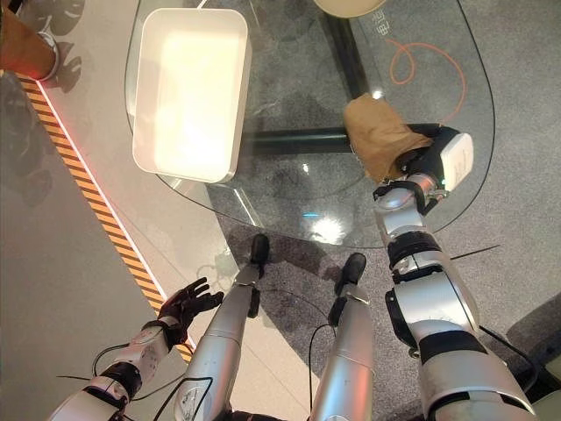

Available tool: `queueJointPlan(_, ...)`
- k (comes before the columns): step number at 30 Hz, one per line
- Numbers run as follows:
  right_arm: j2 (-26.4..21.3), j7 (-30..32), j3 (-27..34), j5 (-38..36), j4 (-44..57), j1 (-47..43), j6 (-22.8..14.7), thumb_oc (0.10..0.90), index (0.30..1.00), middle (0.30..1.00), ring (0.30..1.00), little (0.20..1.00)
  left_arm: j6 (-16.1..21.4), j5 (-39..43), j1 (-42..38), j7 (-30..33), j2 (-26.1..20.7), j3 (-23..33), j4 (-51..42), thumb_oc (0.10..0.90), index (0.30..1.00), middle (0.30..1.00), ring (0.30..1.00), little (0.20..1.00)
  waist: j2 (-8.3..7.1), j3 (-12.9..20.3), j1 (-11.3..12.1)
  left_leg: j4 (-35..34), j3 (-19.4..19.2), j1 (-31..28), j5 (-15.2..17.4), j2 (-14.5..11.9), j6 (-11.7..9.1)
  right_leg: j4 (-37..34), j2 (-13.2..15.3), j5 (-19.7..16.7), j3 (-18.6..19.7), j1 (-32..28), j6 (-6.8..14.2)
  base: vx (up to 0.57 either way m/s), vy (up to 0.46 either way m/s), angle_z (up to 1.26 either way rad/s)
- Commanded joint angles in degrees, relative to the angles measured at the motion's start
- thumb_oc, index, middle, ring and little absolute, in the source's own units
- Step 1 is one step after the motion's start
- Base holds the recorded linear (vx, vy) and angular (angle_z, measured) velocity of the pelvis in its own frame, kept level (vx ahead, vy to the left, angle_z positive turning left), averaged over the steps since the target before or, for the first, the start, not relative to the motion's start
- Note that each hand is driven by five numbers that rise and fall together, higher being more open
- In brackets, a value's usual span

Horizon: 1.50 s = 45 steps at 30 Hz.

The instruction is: Wipe the table with a cloth and put it in the basket.

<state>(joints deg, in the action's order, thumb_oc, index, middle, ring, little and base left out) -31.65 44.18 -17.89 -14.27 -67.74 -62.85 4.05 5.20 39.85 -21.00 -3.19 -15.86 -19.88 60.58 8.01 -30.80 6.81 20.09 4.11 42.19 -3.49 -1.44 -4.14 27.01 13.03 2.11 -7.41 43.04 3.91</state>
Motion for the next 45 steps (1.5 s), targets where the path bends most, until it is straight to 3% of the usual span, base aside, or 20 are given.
queueJointPlan(1, -8.88, 6.81, 0.17, -2.22, -0.41, -4.95, -3.32, 0.1, 0.3, 0.3, 0.3, 0.2, -0.5, 2.82, 2.88, -0.11, -2.84, -0.3, 0.74, 0.8, 0.9, 0.9, 0.9, 0.9, 0.8, 1.01, -0.5, 2.35, -4.87, -0.66, 3.68, 1.61, 5.06, -2.08, -2.46, -2.78, -0.14, -0.3, -0.34, 0.0, 0.0, 0.0)
queueJointPlan(7, -11.42, 7.03, 3.43, -9.13, -2.82, -3.66, -5.25, 0.1, 0.3, 0.3, 0.3, 0.2, -0.72, 3.14, 2.79, -0.67, -4.06, 0.1, 1.23, 0.8, 0.9, 0.9, 0.9, 0.9, 0.19, 1.01, -0.81, 2.36, -4.7, -0.32, 3.87, 1.47, 5.05, -2.46, -2.65, -2.85, -0.28, -0.33, -0.13, 0.0, -0.021, -0.01)
queueJointPlan(20, -12.58, 6.03, 5.35, -15.43, -6.22, -3.25, -8.08, 0.1, 0.3, 0.3, 0.3, 0.2, -0.97, 3.16, 1.4, -1.7, -5.32, 0.3, 2.99, 0.8, 0.9, 0.9, 0.9, 0.9, -0.62, 1.01, -0.94, 2.94, -4.38, 0.23, 4.39, 1.3, 4.94, -2.47, -2.8, -2.75, -0.35, -0.22, 0.04, 0.01, -0.015, 0.0)
queueJointPlan(29, -9.93, 0.48, 3.13, -11.1, -1.47, -3.84, -10.94, 0.1, 0.3, 0.3, 0.3, 0.2, -0.99, 2.88, 1.23, -1.33, -5.17, -0.13, 2.65, 0.8, 0.9, 0.9, 0.9, 0.9, -0.98, 1.01, -0.82, 2.6, -4.12, 0.06, 4.35, 1.59, 4.82, -2.91, -2.98, -2.8, -0.5, -0.47, -0.02, 0.0, 0.0, 0.0)
queueJointPlan(36, -3.7, -4.0, -4.46, -2.77, 8.69, -5.27, -8.38, 0.1, 0.3, 0.3, 0.3, 0.2, -0.68, 2.47, 1.01, -0.98, -3.96, -0.16, 2.6, 0.8, 0.9, 0.9, 0.9, 0.9, -0.94, 1.01, -0.71, 1.83, -4.19, -0.19, 3.8, 1.8, 4.44, -3.53, -3.27, -2.75, -0.44, -0.53, -0.51, -0.01, 0.004, -0.02)
queueJointPlan(45, 2.0, -6.67, -7.68, 1.71, 11.06, -4.01, -5.78, 0.1, 0.3, 0.3, 0.3, 0.2, 1.06, 2.3, 1.63, -1.01, -1.35, -0.86, 2.85, 0.8, 0.9, 0.9, 0.9, 0.9, 0.43, 1.01, -0.13, 1.31, -4.7, -0.65, 3.24, 2.08, 4.15, -3.41, -2.86, -2.13, -0.57, -0.9, -1.2, 0.0, 0.042, -0.01)
